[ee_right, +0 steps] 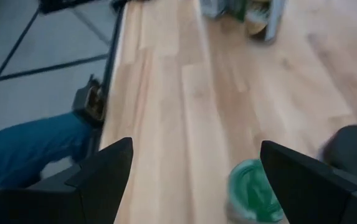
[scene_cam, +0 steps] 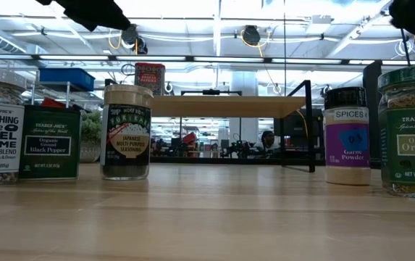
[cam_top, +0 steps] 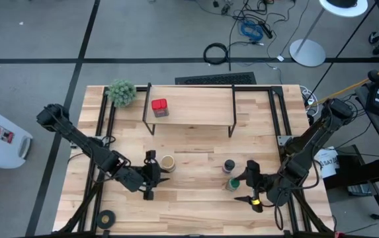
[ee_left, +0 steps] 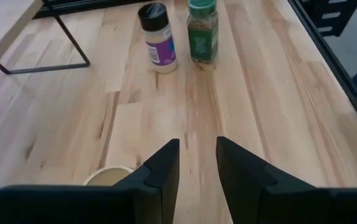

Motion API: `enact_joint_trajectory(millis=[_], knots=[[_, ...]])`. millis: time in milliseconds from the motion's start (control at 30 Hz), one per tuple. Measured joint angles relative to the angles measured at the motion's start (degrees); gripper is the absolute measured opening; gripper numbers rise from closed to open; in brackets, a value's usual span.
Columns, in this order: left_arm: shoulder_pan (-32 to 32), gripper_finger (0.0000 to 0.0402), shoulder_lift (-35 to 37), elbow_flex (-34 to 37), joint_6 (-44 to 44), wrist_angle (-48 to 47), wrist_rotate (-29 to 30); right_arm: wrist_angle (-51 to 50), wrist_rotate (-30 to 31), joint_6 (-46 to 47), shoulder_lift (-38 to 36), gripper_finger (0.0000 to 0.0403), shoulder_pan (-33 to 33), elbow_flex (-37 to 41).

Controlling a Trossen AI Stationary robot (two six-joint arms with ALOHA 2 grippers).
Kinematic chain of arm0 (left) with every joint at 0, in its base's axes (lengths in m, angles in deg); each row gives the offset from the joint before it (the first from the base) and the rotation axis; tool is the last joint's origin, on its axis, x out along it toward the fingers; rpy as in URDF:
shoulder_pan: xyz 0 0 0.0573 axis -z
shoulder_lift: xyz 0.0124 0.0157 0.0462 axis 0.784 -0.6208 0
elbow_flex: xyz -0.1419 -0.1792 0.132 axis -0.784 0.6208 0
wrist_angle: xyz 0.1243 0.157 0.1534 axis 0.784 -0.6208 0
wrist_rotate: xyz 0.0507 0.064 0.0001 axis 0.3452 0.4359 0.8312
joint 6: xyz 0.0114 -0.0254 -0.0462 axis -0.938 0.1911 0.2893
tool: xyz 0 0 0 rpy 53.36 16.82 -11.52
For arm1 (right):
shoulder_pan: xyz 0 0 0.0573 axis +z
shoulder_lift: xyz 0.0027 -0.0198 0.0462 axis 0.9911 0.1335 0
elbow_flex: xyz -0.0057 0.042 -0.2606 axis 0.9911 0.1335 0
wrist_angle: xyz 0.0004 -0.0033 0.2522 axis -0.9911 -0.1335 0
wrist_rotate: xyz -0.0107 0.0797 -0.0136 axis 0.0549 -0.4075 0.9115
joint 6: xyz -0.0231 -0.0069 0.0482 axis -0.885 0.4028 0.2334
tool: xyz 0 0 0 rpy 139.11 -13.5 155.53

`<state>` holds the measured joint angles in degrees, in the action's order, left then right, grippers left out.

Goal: Shelf spices
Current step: Put the green seasoning bottle on the shelf aligned with the other red seasoning can

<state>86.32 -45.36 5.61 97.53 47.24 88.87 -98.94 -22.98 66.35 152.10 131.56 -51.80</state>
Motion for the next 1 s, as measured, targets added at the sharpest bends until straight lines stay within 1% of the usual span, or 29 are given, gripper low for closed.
enact_joint_trajectory(millis=[67,133,233,400,600,700,1000], knots=[[-0.1,0.0114,-0.1,0.0,-0.2,0.3,0.3,0.0,-2.9,1.1,0.3,0.0341,0.0,0.0],[-0.3,0.0114,-0.1,0.0,-0.3,0.4,0.6,0.0,-3.6,3.6,0.3,0.0341,0.0,0.0],[-0.3,0.0114,-0.1,0.0,0.0,0.4,0.9,-0.4,-3.7,6.9,0.4,0.0341,0.0,0.0],[-0.3,0.0114,-0.1,0.0,3.0,0.4,1.0,-0.6,-4.1,5.2,2.1,0.0341,-0.2,0.0],[-0.3,0.0114,-0.1,0.0,-1.5,0.4,1.1,-4.4,-4.0,8.8,2.7,0.0341,-2.0,0.0],[-0.3,0.0114,-0.1,0.0,-1.5,0.4,1.2,-7.0,-4.1,10.2,2.8,0.0341,-2.5,0.0],[-0.3,0.0114,-0.1,0.0,-1.4,0.9,1.6,-10.2,-4.2,11.5,3.4,0.0341,-4.2,0.0]])
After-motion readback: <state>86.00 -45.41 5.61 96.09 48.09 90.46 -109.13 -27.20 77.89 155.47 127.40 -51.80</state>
